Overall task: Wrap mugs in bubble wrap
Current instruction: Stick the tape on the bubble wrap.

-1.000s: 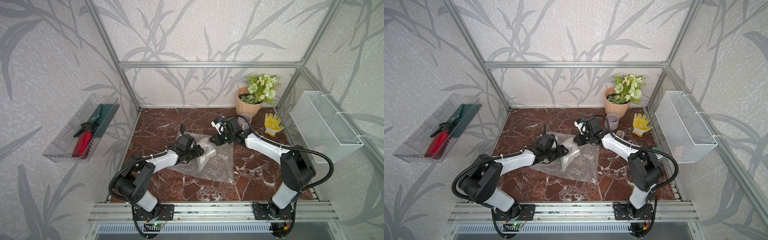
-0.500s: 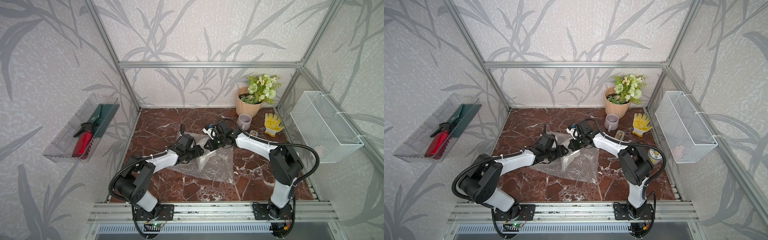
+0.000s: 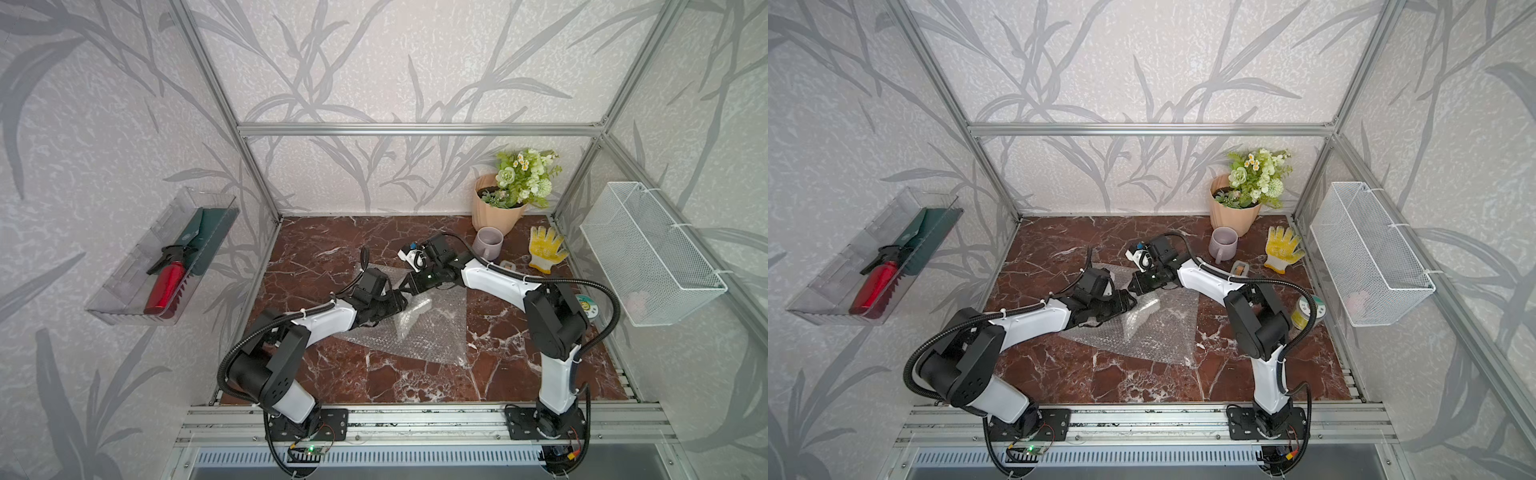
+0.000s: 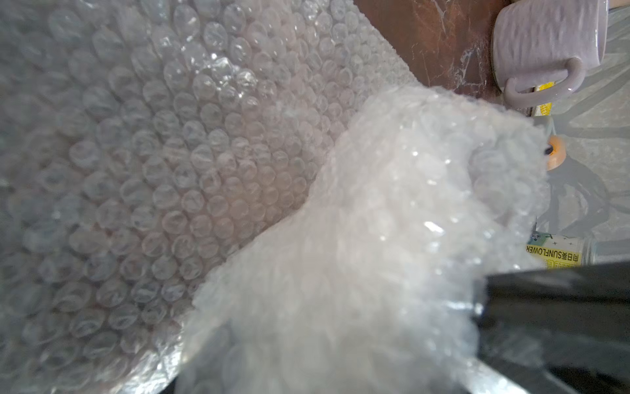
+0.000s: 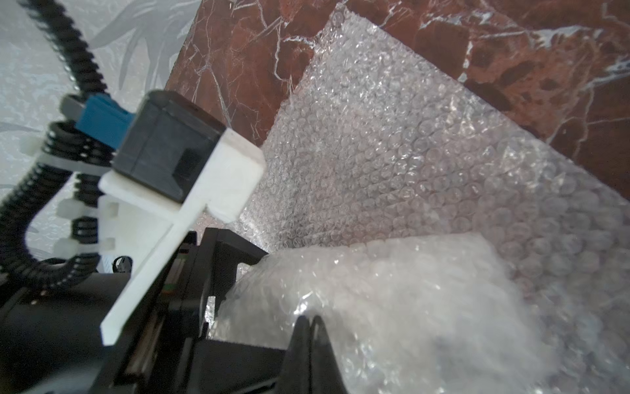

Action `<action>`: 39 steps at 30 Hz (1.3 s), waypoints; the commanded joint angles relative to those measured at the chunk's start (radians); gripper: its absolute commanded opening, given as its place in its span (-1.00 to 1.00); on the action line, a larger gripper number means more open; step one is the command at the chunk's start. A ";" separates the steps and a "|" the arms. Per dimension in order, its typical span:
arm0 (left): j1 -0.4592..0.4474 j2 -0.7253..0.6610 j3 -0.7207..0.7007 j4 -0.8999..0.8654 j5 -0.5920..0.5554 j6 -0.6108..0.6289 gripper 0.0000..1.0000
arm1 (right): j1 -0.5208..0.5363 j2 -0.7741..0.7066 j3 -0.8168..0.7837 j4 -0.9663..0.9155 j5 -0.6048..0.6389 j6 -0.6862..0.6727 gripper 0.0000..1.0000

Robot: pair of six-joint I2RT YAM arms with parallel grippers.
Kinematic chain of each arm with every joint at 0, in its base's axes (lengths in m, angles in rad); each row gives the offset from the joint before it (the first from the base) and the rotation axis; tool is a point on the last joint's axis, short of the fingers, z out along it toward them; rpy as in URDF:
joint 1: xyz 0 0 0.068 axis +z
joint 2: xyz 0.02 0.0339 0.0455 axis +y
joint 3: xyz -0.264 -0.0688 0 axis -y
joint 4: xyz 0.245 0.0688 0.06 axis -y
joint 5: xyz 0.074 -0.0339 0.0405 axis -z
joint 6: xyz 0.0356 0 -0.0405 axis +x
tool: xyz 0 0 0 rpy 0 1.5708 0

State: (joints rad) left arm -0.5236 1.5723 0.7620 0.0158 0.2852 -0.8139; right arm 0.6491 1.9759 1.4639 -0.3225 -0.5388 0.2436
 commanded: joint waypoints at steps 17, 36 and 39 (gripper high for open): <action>-0.006 0.026 -0.018 -0.085 -0.019 0.012 0.32 | -0.014 -0.155 -0.117 0.037 0.042 0.126 -1.00; -0.006 0.035 -0.020 -0.073 -0.022 0.006 0.32 | 0.013 -0.059 -0.087 -0.193 0.021 0.056 -1.00; -0.007 0.034 -0.020 -0.080 -0.026 0.003 0.32 | 0.029 -0.042 -0.042 -0.299 0.092 -0.004 -1.00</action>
State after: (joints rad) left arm -0.5247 1.5764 0.7620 0.0196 0.2859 -0.8146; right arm 0.6617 1.9015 1.3861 -0.4568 -0.5037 0.3084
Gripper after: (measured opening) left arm 0.659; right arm 0.049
